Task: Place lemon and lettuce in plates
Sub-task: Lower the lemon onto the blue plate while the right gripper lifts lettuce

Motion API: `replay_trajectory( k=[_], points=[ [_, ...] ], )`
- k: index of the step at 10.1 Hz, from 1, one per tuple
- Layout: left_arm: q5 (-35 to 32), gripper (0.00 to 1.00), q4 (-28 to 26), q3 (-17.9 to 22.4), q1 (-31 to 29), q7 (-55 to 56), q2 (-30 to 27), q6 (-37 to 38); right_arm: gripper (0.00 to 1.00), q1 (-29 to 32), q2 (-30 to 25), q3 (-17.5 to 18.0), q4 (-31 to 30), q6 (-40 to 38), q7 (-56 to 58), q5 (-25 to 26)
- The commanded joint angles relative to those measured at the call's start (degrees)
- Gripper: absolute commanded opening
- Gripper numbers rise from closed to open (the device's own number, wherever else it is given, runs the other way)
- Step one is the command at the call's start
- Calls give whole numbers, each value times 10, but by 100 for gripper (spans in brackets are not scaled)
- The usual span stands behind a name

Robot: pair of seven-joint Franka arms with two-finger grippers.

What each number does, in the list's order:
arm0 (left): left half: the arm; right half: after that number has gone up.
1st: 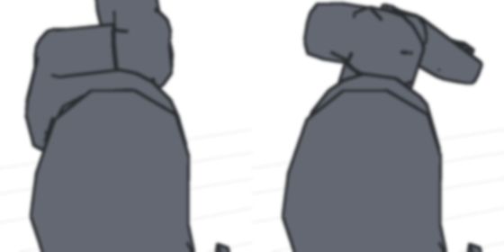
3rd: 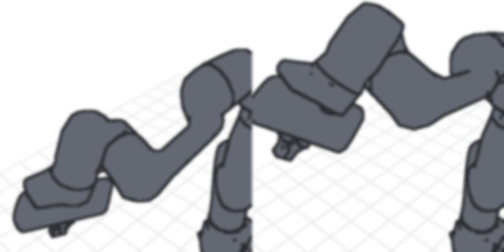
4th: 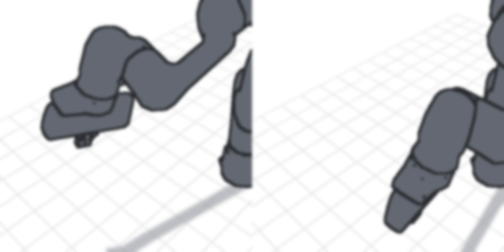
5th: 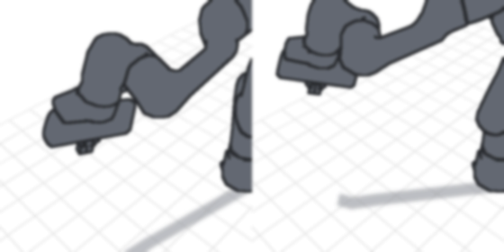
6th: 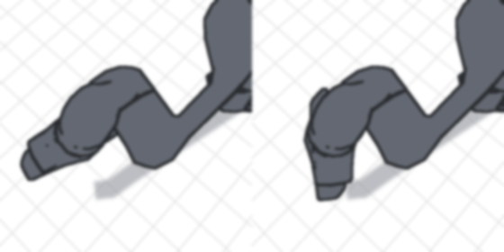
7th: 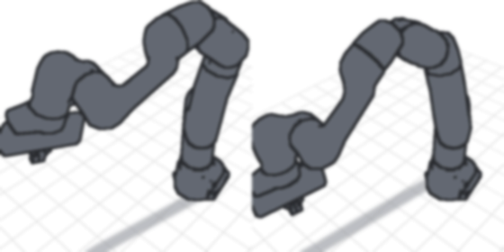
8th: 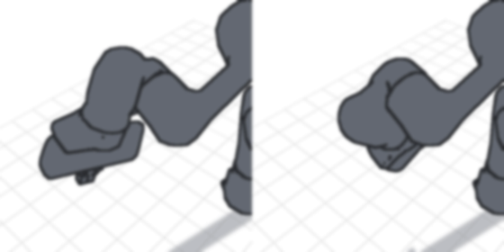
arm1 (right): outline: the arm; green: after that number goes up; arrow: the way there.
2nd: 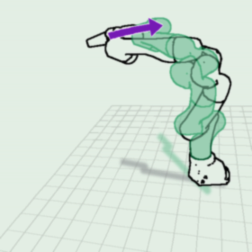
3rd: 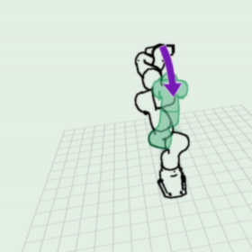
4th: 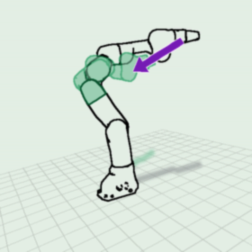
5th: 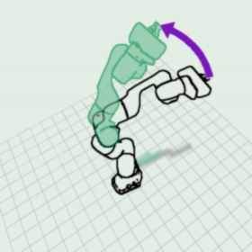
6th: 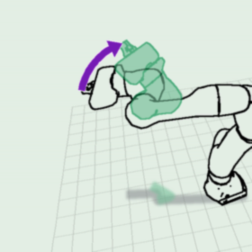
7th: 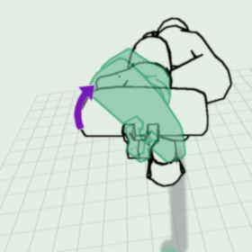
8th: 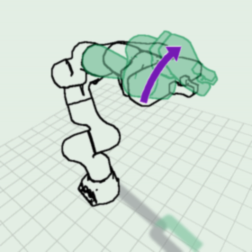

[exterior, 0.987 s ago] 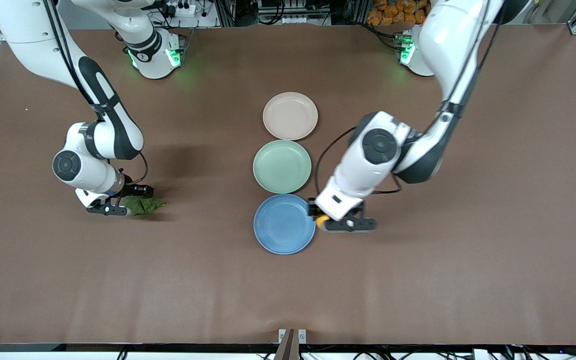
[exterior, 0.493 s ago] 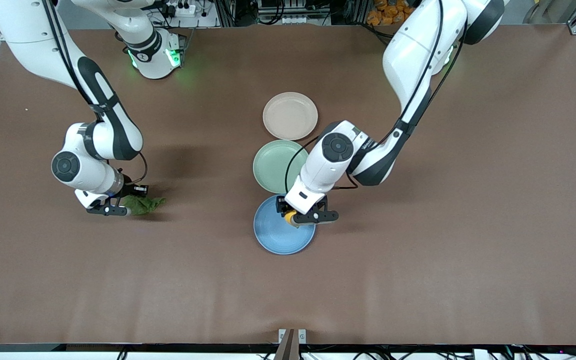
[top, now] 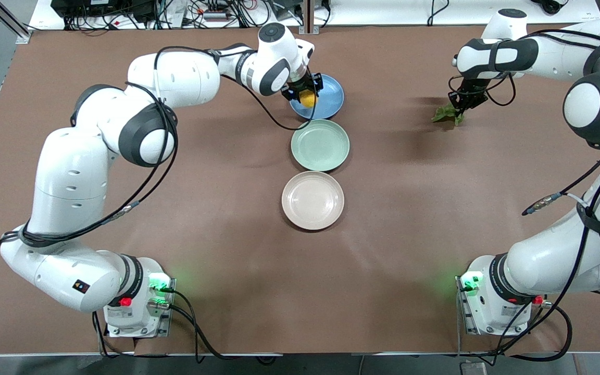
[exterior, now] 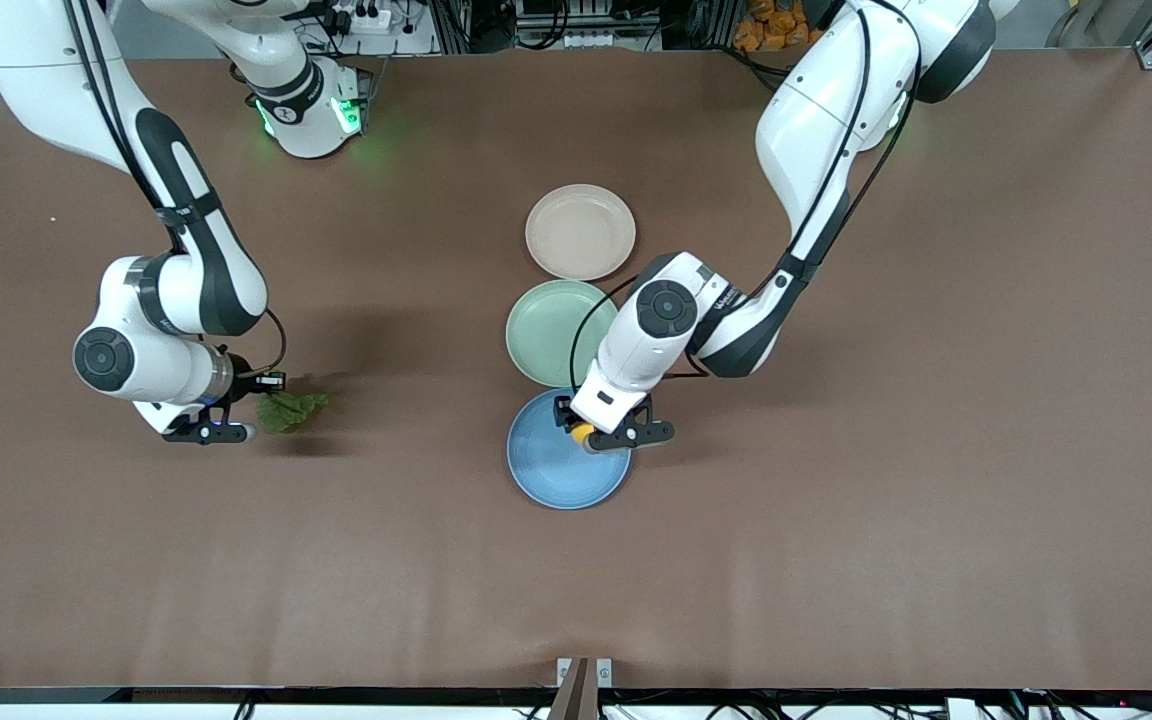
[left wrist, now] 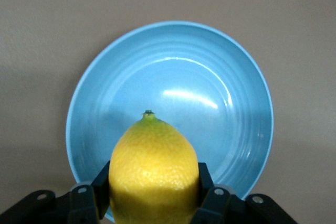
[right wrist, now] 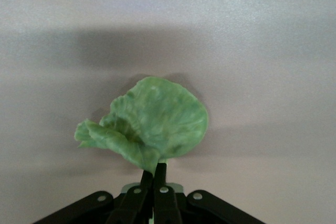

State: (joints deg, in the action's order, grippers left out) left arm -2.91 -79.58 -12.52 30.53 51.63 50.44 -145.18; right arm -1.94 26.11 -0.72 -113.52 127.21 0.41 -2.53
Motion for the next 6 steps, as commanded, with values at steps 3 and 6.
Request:
replay_trajectory(
  k=[3, 6],
  points=[
    [0, 100, 12, 18, 26, 15, 2, 2, 0, -52, -10, 15, 88, -177, 8, -11],
    [-1, 100, 12, 25, 19, 13, -27, 17, 0, -55, -13, 46, 115, -239, -41, -72]
  ],
)
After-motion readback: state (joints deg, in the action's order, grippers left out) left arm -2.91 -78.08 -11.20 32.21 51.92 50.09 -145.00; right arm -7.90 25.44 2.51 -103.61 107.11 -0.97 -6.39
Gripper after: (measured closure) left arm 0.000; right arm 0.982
